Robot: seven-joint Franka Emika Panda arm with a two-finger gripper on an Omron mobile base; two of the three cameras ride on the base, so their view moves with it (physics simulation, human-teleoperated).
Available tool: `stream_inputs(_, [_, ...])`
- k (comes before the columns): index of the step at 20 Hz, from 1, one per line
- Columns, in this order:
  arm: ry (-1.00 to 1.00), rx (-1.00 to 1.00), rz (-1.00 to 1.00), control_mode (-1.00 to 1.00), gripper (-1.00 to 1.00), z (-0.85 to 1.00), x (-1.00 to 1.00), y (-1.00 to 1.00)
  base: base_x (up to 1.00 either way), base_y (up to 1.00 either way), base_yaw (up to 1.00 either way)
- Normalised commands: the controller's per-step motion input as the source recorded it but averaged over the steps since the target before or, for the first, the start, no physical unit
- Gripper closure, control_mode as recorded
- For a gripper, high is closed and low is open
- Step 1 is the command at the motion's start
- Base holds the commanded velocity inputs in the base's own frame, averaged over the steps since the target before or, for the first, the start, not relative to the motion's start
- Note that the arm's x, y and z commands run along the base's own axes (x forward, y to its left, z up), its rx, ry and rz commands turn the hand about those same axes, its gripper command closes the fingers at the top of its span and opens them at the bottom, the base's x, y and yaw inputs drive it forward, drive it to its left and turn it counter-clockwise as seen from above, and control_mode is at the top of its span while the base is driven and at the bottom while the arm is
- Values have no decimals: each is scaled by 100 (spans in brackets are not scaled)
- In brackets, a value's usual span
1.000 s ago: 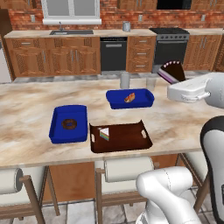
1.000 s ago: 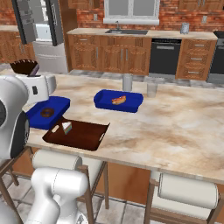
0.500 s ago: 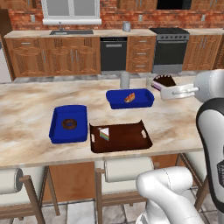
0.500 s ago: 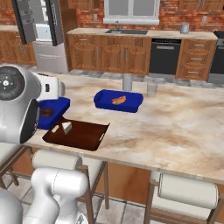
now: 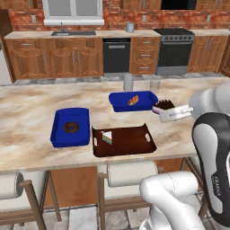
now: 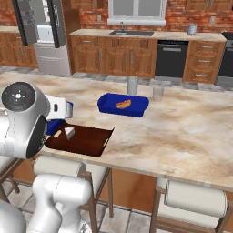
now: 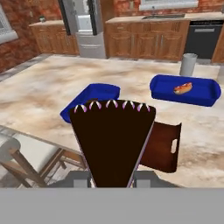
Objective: Take the cakes from the fridge and place them on the empty tray on the dining counter.
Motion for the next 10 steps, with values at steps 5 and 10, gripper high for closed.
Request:
stream_inputs(5, [16,-6,0,-100,100,-23,12,-5,0,0,0])
stream_inputs(10, [19,-16,0,-100,100,-42,5,-22,0,0,0])
